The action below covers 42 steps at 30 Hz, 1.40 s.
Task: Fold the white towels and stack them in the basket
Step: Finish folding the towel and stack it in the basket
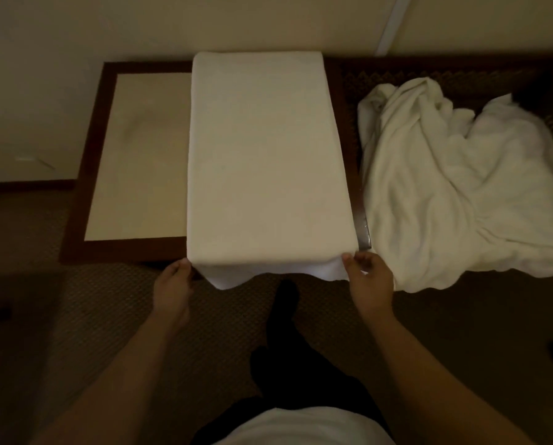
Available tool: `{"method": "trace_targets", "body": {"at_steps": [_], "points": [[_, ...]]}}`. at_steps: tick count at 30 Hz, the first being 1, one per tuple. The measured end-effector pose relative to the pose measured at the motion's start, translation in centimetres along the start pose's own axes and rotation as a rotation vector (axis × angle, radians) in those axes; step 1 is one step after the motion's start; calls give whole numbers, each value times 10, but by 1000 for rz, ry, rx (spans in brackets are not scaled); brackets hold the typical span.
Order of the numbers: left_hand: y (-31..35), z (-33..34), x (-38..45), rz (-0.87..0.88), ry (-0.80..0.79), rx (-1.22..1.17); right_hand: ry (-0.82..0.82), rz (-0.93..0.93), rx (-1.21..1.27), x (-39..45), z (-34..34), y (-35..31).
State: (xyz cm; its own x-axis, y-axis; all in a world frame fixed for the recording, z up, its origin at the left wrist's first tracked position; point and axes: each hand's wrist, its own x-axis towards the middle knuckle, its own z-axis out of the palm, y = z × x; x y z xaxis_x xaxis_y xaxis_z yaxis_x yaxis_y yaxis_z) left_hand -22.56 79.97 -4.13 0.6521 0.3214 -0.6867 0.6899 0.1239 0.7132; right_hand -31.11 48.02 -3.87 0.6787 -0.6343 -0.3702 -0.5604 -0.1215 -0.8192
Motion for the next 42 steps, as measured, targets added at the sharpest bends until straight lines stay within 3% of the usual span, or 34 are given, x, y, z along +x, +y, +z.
{"method": "trace_targets", "body": {"at_steps": [6,10,13,18,26,32,38,42], "points": [[2,-12,-1,50,-157,170,-19,-59,-55,10,-3,6],[3,-13,-3,264,-104,448,78,-161,-68,11,-12,5],[1,-4,-5,339,-28,559,67,-57,-109,22,-8,7],[-9,5,1,285,-31,457,-64,96,108,15,4,15],[-34,4,1,277,-281,545,-303,-30,96,14,-7,26],[-61,-15,-6,192,-286,488,-290,-11,168,10,-7,27],[-70,-22,-16,76,-335,235,-378,56,297,15,-10,28],[-58,-27,-16,68,-286,146,-468,67,306,15,-4,24]]}}
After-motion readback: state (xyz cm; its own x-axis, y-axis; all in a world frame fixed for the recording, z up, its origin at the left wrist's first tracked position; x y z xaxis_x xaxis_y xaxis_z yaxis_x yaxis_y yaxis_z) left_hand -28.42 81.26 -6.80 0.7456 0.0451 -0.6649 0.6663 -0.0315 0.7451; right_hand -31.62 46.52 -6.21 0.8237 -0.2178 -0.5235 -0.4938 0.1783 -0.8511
